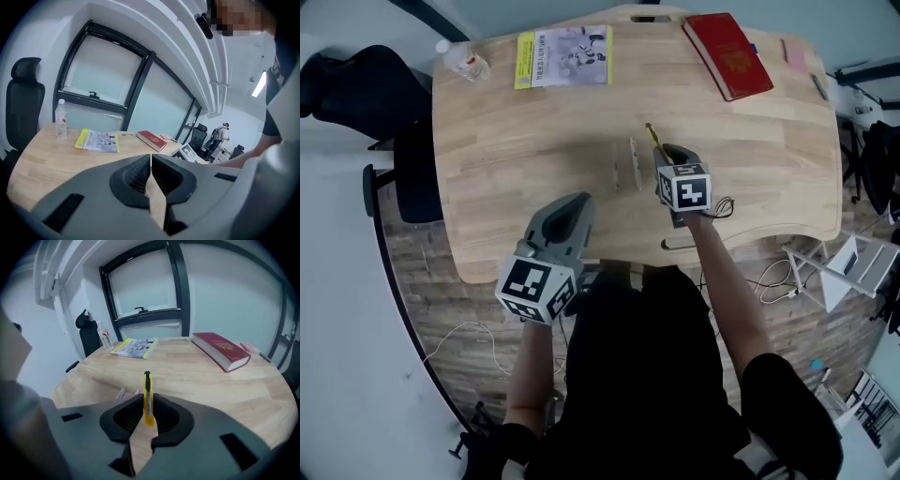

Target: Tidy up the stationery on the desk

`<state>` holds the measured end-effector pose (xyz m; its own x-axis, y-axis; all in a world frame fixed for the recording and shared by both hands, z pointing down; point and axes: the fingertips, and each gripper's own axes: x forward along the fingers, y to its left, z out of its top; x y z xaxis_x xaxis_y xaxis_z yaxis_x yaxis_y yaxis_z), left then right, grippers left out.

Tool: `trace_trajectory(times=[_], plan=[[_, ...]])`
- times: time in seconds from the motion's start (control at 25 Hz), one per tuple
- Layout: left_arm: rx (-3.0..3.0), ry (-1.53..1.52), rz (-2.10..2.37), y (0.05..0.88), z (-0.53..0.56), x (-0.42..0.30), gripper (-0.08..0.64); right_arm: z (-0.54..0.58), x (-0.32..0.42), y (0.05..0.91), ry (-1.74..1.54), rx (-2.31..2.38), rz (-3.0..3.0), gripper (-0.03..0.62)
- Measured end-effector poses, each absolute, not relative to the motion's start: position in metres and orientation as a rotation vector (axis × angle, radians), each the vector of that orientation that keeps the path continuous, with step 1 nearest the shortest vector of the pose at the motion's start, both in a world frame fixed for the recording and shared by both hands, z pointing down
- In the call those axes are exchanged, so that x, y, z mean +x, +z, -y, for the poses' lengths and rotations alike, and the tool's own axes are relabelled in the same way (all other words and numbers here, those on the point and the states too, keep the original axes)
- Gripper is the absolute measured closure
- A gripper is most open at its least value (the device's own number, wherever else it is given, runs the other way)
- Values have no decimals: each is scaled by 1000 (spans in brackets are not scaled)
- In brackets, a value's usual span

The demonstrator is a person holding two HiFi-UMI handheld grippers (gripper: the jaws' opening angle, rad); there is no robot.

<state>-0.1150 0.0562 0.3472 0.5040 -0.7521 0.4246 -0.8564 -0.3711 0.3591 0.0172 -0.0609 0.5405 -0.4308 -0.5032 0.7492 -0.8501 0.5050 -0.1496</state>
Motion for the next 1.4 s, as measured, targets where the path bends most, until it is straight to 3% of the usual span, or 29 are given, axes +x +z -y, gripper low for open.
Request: trace_trajectory(times=[0.72,1.4], plan=[[2208,317,1279,353,-86,-127,522,17,39,610,779,1332,1900,517],[2218,281,1285,350,-97,-135,522,17,45,588,698,1318,1927,474]])
